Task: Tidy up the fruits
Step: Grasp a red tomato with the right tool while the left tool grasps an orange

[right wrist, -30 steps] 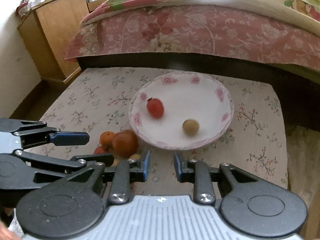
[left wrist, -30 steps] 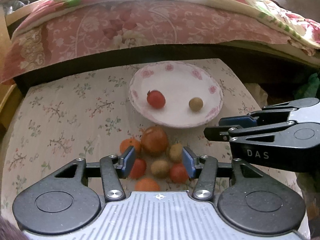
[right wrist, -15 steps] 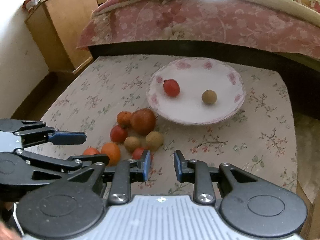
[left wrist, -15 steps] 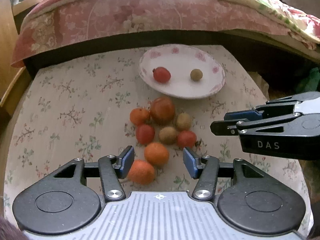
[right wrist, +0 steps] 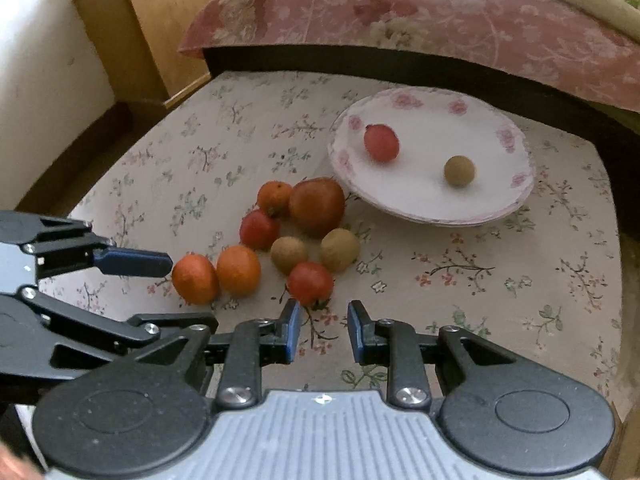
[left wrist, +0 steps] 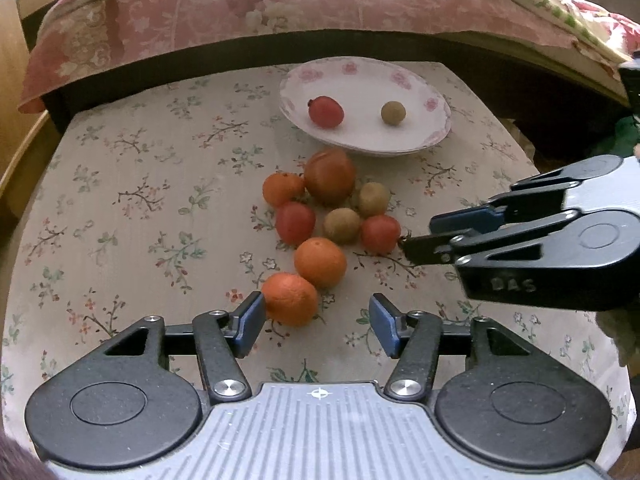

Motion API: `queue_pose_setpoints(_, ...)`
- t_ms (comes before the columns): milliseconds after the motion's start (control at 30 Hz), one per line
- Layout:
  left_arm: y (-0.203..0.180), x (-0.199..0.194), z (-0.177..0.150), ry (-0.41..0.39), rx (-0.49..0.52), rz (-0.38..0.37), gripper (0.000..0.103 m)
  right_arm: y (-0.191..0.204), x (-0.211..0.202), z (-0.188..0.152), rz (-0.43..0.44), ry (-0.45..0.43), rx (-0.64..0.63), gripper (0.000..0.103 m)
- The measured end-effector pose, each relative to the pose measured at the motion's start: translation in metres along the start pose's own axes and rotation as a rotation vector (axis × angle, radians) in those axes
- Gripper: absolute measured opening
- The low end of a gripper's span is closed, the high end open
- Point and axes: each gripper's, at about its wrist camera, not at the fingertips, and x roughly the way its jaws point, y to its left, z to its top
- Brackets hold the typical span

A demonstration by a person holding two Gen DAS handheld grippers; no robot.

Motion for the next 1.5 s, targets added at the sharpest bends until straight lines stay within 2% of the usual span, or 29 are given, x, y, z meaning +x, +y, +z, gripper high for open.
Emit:
queue_pose_setpoints(700,0.01,0.016,0.001,0.006,-0.001,0.023,0.071,0.011,0.029,0.01,0.017,-0.003,-0.066,0.027)
queue_pose_setpoints(1000,0.018,0.029,0.004,0.023,-0.037,0.004,0.059,0.006,0.029,0.01,0.042,0.0,-0.032,0.028)
queue_pose_setpoints(1300,0.015,0.029,0.004,0.031,-0.02,-0.01,0.049,-0.003,0.022,0.005,0.052,0.008,0.007,0.027)
queue_pose_setpoints(1500,0.013,0.027,0.004,0.033,-0.011,-0.014,0.049,-0.006,0.015,0.0,0.06,0.016,0.01,0.027)
